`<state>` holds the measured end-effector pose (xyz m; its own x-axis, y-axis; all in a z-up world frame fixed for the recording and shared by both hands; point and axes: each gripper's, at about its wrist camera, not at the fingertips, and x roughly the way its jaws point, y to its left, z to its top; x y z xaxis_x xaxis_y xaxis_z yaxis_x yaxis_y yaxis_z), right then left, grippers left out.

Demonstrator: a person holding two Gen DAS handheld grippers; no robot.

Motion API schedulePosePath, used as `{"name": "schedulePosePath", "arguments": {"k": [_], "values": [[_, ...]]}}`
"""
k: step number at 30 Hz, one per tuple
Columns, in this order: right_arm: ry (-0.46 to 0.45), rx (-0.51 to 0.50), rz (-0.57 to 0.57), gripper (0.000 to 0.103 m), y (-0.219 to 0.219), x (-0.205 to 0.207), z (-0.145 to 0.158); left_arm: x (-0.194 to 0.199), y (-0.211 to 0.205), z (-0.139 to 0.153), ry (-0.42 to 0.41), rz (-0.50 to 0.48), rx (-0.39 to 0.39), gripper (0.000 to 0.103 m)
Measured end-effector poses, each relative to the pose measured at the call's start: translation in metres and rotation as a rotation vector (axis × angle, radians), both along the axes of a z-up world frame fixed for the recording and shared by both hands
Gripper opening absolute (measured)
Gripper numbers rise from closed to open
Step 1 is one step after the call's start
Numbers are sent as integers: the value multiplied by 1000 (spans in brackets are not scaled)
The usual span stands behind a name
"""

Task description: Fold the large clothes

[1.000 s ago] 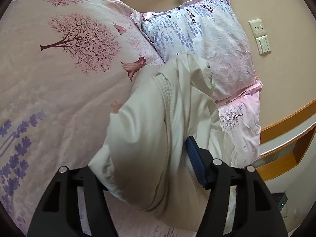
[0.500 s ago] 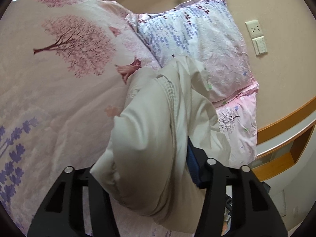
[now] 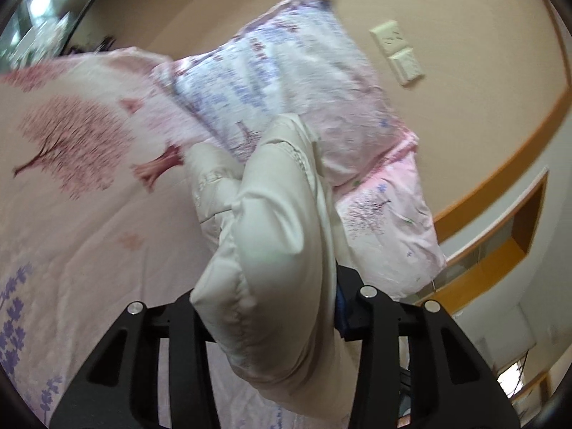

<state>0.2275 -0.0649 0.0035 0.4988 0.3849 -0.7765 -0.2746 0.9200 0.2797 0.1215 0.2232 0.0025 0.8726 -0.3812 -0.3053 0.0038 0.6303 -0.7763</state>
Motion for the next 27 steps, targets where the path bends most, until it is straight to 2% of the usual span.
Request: {"name": "schedulePosePath", "arguments": {"k": [5,12,24,27], "values": [[2,-12,-1,13,-1,5,2,-2,-26,32,-109,-66,102,41],[9,-21,1,14,-3,10,3,0,-59,66,-201,-163,175,42],[6,-9,11,13,-7,12,4,3,-117,85,-267,-298,233,46],[8,31,-3,13,-17,5,10,4,-129,87,-271,-320,244,47]]}}
